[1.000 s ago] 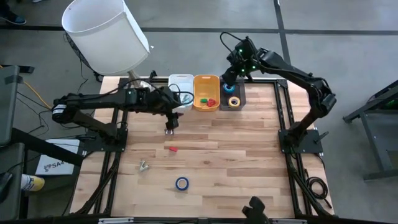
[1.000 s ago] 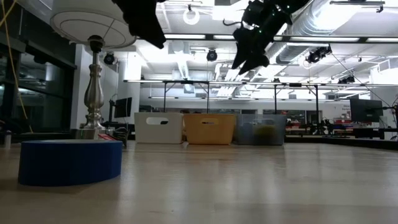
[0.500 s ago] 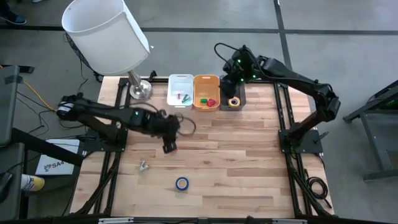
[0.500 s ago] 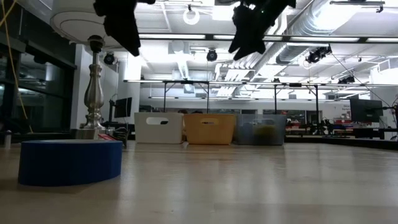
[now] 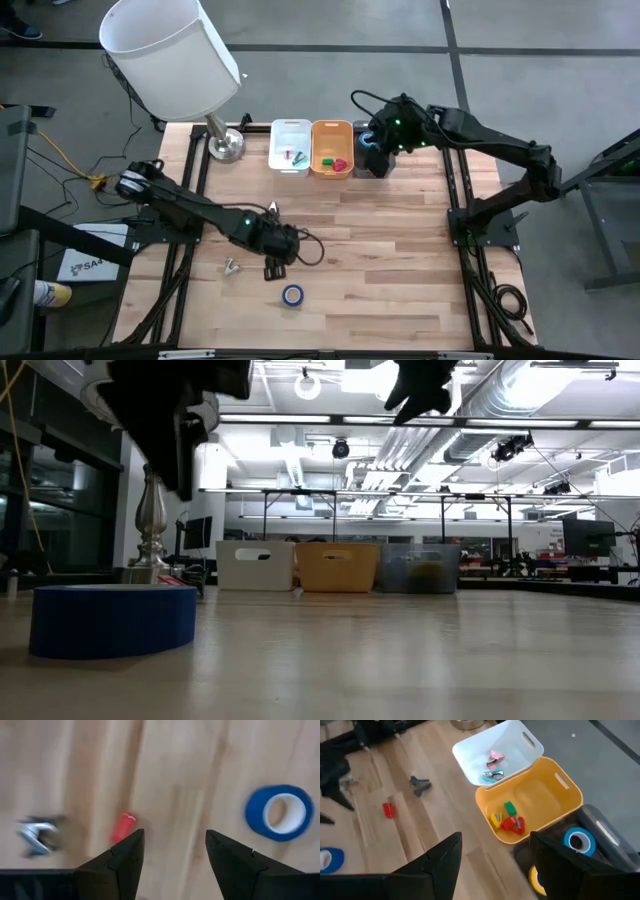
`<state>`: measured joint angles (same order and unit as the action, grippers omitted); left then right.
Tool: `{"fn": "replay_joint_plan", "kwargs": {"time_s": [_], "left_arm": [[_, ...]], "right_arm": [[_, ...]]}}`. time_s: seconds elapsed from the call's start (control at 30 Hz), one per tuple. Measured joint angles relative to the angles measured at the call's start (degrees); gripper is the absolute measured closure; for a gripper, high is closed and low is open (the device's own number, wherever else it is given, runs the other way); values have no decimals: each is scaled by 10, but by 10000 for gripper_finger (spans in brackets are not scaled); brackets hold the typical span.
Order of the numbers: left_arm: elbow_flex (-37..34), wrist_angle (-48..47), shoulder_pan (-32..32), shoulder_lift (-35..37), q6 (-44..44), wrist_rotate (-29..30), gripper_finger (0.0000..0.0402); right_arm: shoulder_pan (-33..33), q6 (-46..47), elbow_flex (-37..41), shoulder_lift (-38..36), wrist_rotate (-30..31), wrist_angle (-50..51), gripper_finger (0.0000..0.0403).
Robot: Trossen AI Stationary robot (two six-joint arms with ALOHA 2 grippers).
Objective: Pick and place Stapler, Stapler remover, tape
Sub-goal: Put the blue tape into the black bin
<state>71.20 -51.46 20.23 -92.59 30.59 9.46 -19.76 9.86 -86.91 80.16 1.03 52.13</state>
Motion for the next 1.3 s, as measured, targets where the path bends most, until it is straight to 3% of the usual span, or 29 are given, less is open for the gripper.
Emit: {"fn": "replay_joint_plan", "kwargs": {"time_s": [0.17, 0.43, 0.87, 1.3], "left_arm": [[0, 32, 8, -39, 105, -40, 195], [0, 83, 17, -84, 190, -99, 195], [0, 125, 69, -110, 248, -119, 195], [1, 138, 72, -151, 253, -119, 195]], "right_arm": [[43, 55, 0, -11, 47, 24, 179], [117, 121, 0, -15, 105, 57, 179], [194, 187, 0, -15, 154, 72, 179], [239, 204, 0, -14, 180, 78, 179]]}}
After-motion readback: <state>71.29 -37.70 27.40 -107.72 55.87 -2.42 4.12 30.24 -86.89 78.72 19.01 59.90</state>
